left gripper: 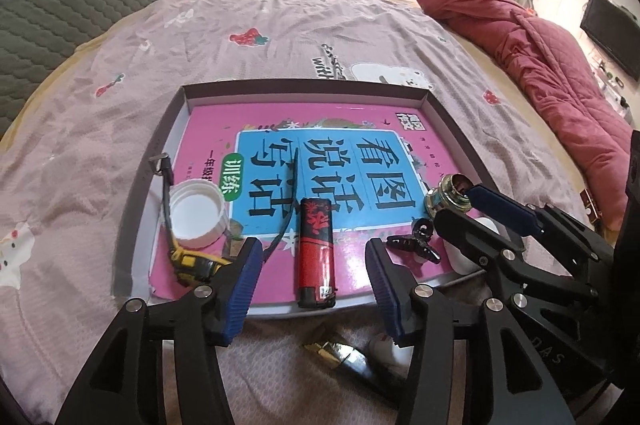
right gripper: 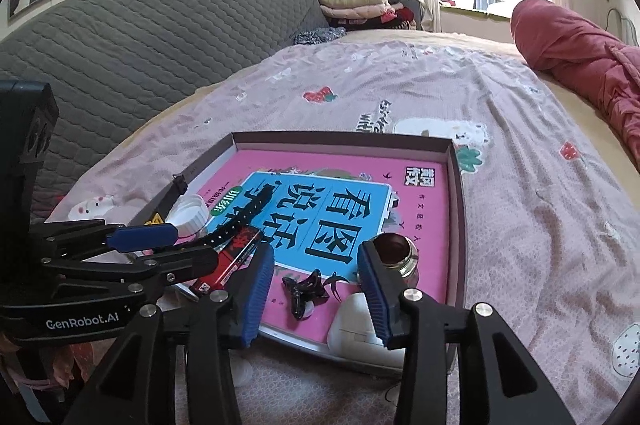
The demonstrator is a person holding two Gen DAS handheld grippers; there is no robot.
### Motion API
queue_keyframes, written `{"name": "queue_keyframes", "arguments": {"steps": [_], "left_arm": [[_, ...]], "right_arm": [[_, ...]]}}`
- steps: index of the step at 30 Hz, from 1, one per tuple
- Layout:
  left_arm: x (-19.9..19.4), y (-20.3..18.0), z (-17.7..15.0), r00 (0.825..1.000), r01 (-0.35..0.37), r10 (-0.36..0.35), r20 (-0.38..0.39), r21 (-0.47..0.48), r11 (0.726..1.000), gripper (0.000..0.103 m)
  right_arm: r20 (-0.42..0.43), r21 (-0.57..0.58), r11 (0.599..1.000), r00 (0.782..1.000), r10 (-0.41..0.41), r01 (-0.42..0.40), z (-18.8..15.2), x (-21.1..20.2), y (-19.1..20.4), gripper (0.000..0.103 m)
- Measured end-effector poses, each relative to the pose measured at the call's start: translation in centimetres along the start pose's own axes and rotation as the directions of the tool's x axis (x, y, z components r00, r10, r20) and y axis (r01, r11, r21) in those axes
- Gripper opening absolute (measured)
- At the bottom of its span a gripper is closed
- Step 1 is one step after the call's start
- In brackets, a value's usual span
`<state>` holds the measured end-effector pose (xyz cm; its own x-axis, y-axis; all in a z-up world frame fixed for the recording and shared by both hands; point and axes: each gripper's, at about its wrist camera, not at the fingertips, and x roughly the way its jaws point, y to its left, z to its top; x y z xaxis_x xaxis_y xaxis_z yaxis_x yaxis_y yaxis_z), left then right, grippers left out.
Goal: Organize rigid objects
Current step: 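Withdraw both tools from the tray toward the lipstick and white jar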
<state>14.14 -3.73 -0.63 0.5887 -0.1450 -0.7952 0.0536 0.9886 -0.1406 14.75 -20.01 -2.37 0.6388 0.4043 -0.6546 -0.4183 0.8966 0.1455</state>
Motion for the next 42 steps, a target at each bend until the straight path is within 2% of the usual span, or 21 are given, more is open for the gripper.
{"name": "queue_keyframes", "arguments": {"steps": [3, 13, 17, 29, 42], "left_arm": [[-0.7, 0.1, -0.2, 1.000, -0.005, 0.005, 0.006, -0.003, 1.000, 0.056], [-3.0, 0.2, -0.6, 1.000, -0.002, 0.002, 0.029, 0.009, 1.000, 0.058], [-3.7, 0.5, -0.7, 0.999, -0.001, 0.001, 0.035, 0.005, 1.000, 0.062], [-5.1, 0.9, -1.3, 0.999, 0.008, -0.008, 0.045, 0.004, 1.000, 0.062], [-5.9, 1.0, -4.0, 0.999, 0.040, -0.040, -0.002, 0.012, 0.999, 0.062]], "right_arm": [[0.011, -0.017, 1.000, 1.000, -0.003, 0.003, -0.2, -0.5, 0.4, 0.048], [0.033, -0.049, 0.999, 0.999, -0.010, 0.011, -0.6, -2.0, 1.2, 0.049], [0.033, -0.048, 0.999, 0.999, -0.014, 0.016, -0.7, -2.5, 1.2, 0.049], [0.055, -0.027, 0.999, 0.998, -0.037, 0.039, -1.1, -4.5, 1.3, 0.050], [0.051, -0.006, 0.998, 0.996, -0.068, 0.068, -1.8, -6.0, 1.2, 0.050]]}}
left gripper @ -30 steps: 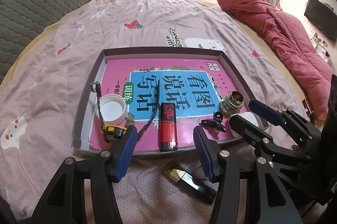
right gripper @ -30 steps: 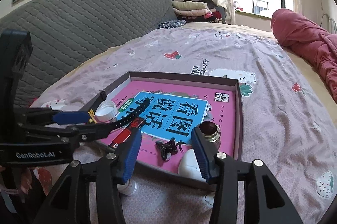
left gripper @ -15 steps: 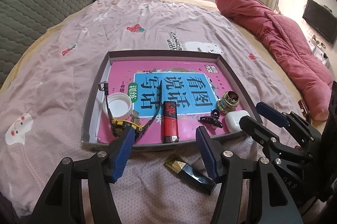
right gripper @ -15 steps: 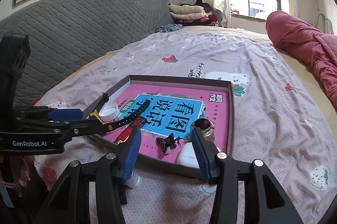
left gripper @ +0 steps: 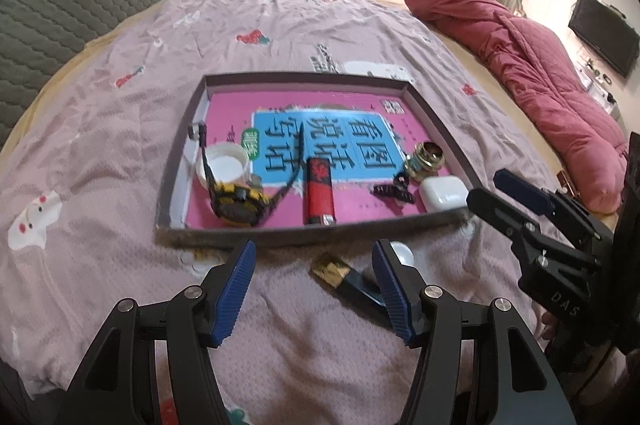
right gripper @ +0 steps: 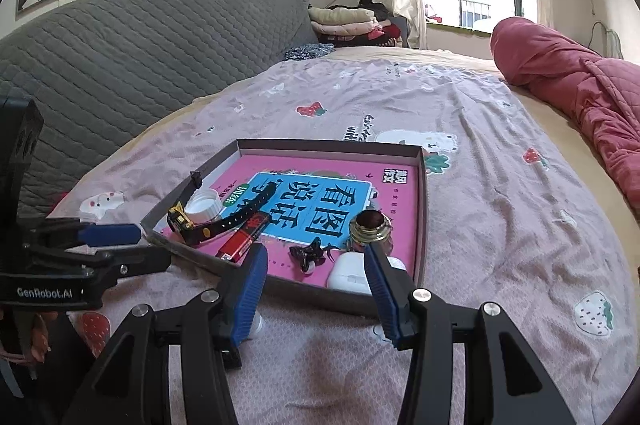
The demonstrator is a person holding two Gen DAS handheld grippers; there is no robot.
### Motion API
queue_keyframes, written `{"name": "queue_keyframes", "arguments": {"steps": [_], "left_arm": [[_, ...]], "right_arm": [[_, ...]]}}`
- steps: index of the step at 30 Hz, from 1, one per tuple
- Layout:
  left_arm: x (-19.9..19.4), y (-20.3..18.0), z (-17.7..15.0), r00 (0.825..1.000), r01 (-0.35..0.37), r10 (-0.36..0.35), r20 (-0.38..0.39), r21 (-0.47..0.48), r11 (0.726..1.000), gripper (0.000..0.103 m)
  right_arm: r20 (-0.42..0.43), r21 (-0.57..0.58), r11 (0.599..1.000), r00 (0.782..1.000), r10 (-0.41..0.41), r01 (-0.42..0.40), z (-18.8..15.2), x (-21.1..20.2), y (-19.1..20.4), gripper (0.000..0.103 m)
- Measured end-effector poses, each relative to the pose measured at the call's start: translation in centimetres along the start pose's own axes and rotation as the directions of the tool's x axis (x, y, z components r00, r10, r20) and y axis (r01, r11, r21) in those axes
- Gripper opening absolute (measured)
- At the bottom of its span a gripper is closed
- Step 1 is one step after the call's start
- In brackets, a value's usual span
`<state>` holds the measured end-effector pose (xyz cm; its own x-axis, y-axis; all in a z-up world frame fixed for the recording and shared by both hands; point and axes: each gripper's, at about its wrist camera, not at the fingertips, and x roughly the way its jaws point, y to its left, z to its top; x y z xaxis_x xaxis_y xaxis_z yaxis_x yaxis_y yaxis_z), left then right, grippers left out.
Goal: Organize rigid objects
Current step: 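Withdraw both tools from the tray toward the lipstick and white jar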
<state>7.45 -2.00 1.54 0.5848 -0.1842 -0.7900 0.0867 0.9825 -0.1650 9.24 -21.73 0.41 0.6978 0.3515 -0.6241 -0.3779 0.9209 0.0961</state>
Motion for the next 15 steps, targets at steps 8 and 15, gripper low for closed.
{"name": "queue_keyframes", "arguments": {"steps": [8, 15], "left_arm": [[1.0, -1.8, -1.8, 0.997, 0.040, -0.039, -0.072, 0.011, 0.999, 0.062], [2.2, -3.0, -2.9, 0.991, 0.062, -0.063, -0.115, -0.007, 0.998, 0.062]], "right_arm": [[-0.006, 0.005, 1.000, 1.000, -0.011, 0.012, -0.5, -0.9, 0.0, 0.050], [-0.011, 0.001, 1.000, 1.000, 0.005, -0.005, -0.6, -1.0, 0.3, 0.050]]}}
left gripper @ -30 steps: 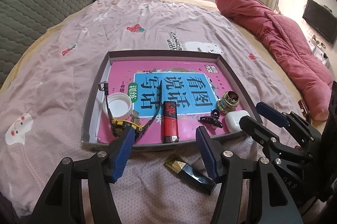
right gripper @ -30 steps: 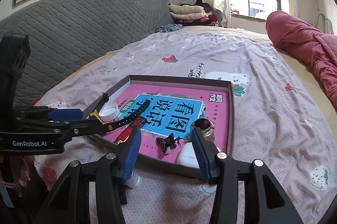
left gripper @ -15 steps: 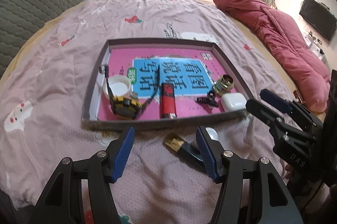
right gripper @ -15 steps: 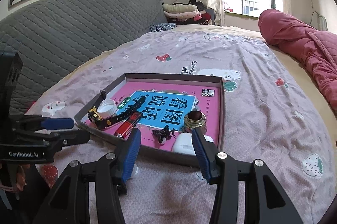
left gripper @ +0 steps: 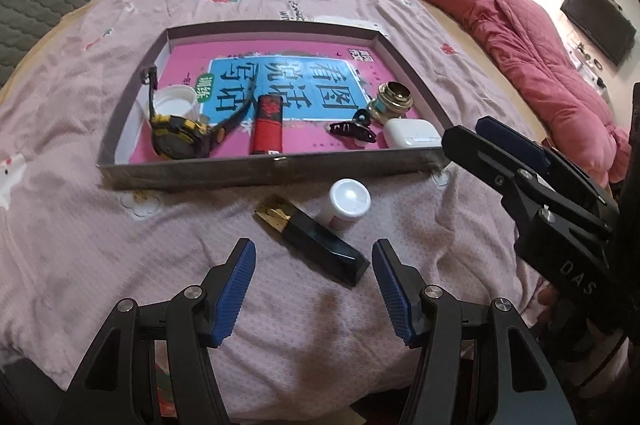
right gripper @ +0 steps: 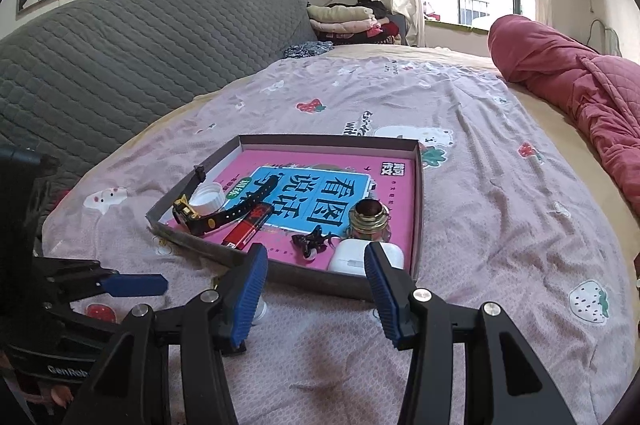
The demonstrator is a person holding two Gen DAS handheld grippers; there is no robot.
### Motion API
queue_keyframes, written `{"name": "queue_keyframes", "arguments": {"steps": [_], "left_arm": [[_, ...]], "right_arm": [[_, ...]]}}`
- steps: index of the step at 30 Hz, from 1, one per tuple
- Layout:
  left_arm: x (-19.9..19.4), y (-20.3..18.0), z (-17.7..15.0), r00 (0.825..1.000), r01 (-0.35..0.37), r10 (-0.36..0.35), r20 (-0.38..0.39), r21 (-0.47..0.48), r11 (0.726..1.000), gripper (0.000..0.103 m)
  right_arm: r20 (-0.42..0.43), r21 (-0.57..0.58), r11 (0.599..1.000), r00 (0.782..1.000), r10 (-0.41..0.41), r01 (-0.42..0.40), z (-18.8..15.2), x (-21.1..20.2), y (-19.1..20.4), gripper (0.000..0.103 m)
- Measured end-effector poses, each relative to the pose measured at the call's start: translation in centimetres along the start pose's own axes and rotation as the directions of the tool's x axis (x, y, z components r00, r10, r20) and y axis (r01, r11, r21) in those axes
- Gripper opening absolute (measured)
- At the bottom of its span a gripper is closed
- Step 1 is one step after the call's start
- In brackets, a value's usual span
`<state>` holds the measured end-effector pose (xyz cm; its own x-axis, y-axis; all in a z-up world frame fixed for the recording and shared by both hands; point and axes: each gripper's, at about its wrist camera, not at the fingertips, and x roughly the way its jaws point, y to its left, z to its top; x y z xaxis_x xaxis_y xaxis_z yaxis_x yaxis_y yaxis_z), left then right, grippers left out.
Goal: Organize rigid objects
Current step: 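Withdraw both tools from the tray toward the lipstick and white jar, then close the left tool on the black-and-gold lipstick while the right tool grasps the white jar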
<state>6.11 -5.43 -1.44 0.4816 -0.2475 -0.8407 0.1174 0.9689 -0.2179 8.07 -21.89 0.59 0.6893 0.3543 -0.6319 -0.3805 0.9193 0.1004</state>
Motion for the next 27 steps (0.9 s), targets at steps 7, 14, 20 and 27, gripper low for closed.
{"name": "queue_keyframes", "arguments": {"steps": [7, 14, 20, 27], "left_arm": [[2.0, -0.8, -0.2, 0.999, -0.016, 0.015, -0.038, -0.031, 0.999, 0.062], [4.9, -0.8, 0.3, 0.992, -0.085, 0.076, -0.101, -0.083, 0.993, 0.063], [5.0, -0.4, 0.0, 0.987, -0.124, 0.115, -0.112, -0.082, 0.989, 0.063], [5.0, 0.3, 0.0, 0.984, -0.136, 0.127, -0.129, -0.068, 0.988, 0.063]], "right_arm": [[-0.010, -0.020, 1.000, 1.000, 0.014, -0.014, -0.2, 0.4, 0.5, 0.050], [-0.028, -0.013, 0.999, 0.999, 0.030, -0.030, -0.3, 1.1, 0.3, 0.050], [-0.069, -0.021, 0.998, 0.996, 0.065, -0.066, -0.6, 2.1, 0.4, 0.050], [-0.112, -0.060, 0.990, 0.987, 0.117, -0.125, -1.0, 3.0, 1.6, 0.050]]}}
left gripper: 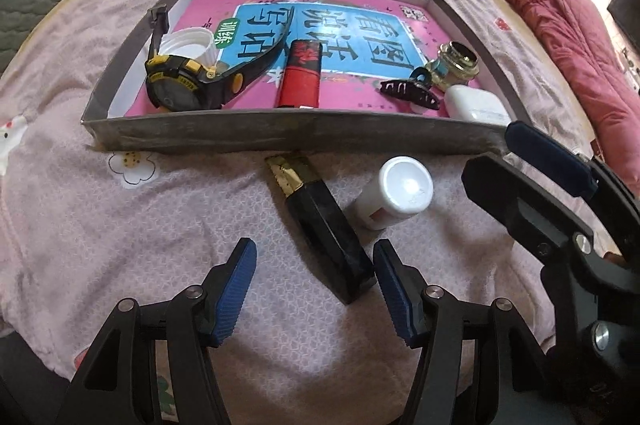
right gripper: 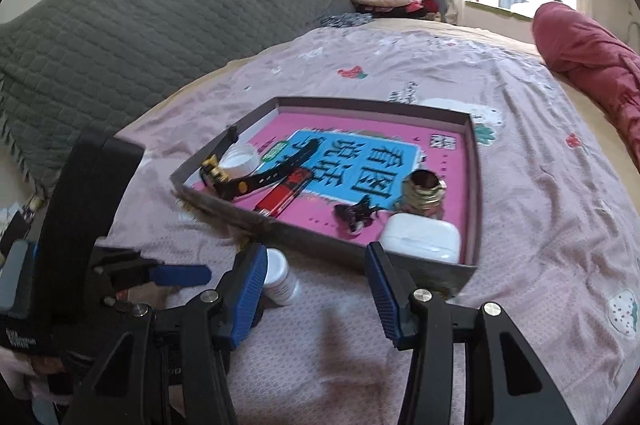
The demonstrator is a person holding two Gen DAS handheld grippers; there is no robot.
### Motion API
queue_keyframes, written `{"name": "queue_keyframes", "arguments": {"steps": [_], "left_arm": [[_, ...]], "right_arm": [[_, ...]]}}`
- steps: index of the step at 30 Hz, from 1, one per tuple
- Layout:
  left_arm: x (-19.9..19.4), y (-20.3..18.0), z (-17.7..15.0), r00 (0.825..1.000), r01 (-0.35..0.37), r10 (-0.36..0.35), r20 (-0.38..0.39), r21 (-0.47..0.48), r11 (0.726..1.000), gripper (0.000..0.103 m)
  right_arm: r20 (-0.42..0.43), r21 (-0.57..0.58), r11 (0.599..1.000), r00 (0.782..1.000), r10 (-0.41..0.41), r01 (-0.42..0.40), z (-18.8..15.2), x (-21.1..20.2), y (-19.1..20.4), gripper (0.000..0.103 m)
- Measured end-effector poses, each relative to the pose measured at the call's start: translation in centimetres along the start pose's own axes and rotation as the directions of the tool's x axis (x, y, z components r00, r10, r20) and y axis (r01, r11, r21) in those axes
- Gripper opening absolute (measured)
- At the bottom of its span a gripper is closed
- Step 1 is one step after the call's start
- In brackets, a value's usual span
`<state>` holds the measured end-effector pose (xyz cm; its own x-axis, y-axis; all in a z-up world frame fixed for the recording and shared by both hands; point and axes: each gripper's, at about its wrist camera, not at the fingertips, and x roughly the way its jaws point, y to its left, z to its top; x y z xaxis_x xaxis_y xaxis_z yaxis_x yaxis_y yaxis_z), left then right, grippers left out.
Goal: Organize rigid objects
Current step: 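Close the left tool on the black-and-gold lipstick while the right tool grasps the white jar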
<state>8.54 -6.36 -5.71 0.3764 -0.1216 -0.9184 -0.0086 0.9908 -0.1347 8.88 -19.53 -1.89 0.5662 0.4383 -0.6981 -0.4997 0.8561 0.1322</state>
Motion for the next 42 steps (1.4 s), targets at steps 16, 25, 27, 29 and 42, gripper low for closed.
{"name": "queue_keyframes", "arguments": {"steps": [16, 25, 27, 29, 42], "left_arm": [[0.1, 4.5, 0.4, 0.996, 0.038, -0.045, -0.079, -0.092, 0.995, 0.063], [0.3, 5.2, 0.7, 0.995, 0.039, -0.046, -0.093, -0.081, 0.996, 0.058], [0.5, 5.5, 1.2, 0.994, 0.048, -0.057, -0.099, -0.091, 0.995, 0.058], [0.6, 5.5, 1.4, 0.993, 0.044, -0.052, -0.102, -0.082, 0.996, 0.058], [2.8, 2.8, 3.7, 0.996, -0.030, 0.025, -0.084, -0.054, 0.998, 0.057]], "right_arm": [[-0.103, -0.141, 0.990, 0.995, 0.013, -0.028, -1.1, 1.7, 1.8, 0.050], [-0.108, -0.185, 0.982, 0.994, 0.012, -0.032, -1.5, 3.6, 2.5, 0.050], [-0.098, -0.180, 0.983, 0.995, 0.004, -0.022, -1.4, 4.1, 2.3, 0.050], [-0.105, -0.171, 0.985, 0.994, 0.009, -0.027, -1.4, 4.7, 2.2, 0.050], [-0.084, -0.148, 0.988, 0.996, 0.030, -0.042, -0.9, 4.4, 1.7, 0.029]]}}
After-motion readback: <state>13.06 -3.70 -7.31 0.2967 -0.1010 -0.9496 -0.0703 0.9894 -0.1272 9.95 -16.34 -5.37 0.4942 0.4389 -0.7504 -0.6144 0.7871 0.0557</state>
